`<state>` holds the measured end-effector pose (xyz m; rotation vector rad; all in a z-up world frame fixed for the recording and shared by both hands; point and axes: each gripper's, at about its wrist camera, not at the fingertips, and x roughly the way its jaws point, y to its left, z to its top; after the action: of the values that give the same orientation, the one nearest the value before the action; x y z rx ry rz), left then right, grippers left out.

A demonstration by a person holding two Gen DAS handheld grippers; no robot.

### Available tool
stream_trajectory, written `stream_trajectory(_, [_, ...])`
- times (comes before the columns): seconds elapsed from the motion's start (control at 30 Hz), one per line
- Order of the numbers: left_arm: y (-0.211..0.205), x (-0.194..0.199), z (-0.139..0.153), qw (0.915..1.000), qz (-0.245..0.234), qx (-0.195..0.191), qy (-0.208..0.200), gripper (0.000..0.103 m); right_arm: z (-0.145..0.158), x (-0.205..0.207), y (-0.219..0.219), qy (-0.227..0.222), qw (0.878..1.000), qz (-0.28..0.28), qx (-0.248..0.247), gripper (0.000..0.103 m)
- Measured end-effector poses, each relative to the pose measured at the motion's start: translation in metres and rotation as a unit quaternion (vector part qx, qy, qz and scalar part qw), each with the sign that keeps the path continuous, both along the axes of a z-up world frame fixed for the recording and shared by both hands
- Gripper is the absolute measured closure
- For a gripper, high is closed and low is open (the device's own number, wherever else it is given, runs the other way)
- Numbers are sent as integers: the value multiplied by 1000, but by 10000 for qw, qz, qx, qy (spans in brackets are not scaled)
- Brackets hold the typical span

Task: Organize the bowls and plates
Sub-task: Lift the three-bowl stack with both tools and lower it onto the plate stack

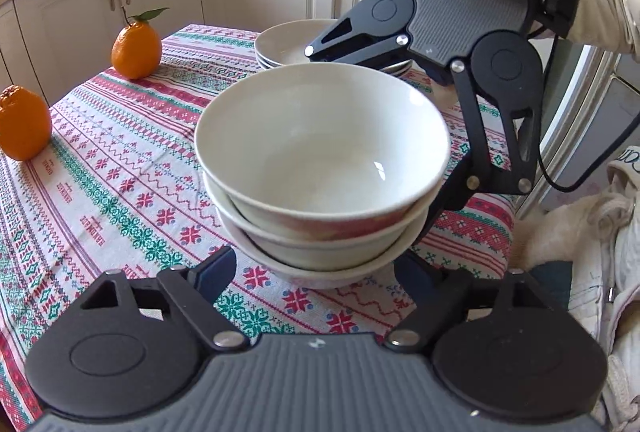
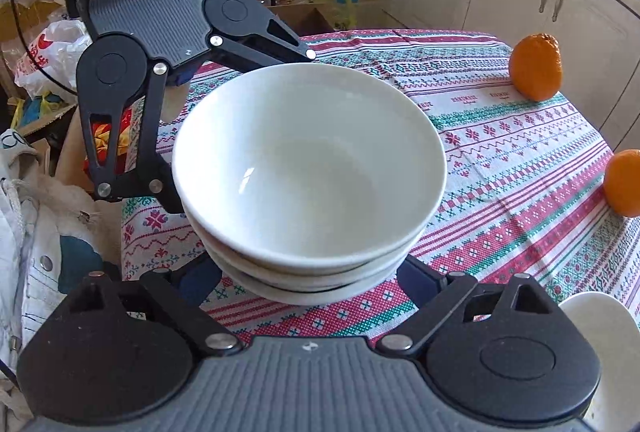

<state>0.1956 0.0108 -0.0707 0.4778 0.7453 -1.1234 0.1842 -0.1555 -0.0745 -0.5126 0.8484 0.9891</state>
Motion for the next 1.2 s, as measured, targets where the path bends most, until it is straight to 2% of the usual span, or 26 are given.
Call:
stream_trajectory(0.43, [-5, 5, 0, 9995, -304, 37, -49, 20, 1, 4, 0, 103, 9999, 74, 15, 14])
stream_trajectory(0.83, [-11, -2, 7, 9994, -262, 70, -191, 21, 8, 2, -4, 145, 9999, 13, 29, 14])
stream_trajectory(1.2, [-59, 13, 38, 9985, -403, -130, -343, 21, 42, 6, -56, -101, 9997, -201, 29, 14])
